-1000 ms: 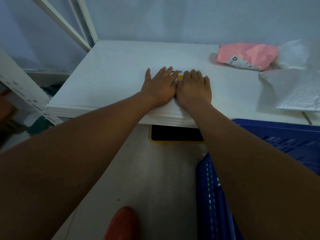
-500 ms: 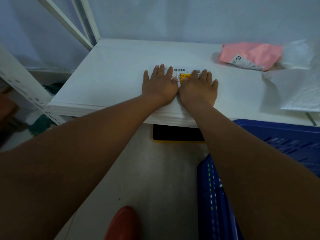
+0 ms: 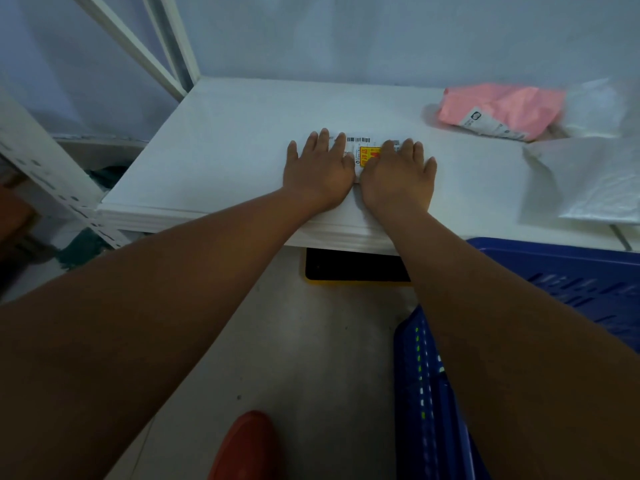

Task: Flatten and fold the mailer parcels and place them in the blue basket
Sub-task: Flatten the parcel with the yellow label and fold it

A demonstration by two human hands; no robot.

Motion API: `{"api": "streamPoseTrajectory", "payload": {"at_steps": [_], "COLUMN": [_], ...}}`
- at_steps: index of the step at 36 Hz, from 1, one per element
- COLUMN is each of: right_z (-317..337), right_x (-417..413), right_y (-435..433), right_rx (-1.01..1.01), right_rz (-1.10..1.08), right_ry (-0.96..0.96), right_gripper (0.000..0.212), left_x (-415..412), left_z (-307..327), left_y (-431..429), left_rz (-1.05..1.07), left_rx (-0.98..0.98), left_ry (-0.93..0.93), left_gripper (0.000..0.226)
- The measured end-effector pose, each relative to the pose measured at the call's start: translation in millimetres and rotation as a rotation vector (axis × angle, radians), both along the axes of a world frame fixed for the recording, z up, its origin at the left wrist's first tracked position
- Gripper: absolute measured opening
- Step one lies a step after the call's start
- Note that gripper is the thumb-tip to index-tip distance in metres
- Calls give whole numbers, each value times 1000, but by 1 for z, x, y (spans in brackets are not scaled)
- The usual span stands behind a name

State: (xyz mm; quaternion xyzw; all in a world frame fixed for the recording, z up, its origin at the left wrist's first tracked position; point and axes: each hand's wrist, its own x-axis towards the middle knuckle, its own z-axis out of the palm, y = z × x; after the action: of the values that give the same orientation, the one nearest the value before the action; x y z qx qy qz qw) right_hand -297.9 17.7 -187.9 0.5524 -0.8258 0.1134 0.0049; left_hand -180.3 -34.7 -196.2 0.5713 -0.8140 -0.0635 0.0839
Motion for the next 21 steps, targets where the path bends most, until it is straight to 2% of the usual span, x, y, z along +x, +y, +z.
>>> {"api": "streamPoseTrajectory", "payload": {"at_steps": [6,21], "right_z": [0,-2], "right_x": [0,0], "right_y": [-1,-4], "right_rx": [-67,-89], "right_rz": [-11,-28], "right_ry": [-58,-55], "right_gripper": [52,51], "left_x": [0,1], "left_z": [4,5], "left_y": [1,1], "left_rz": [18,21], "left_rx": [44,51], "left_ry": [61,24], "left_gripper": [55,56]}}
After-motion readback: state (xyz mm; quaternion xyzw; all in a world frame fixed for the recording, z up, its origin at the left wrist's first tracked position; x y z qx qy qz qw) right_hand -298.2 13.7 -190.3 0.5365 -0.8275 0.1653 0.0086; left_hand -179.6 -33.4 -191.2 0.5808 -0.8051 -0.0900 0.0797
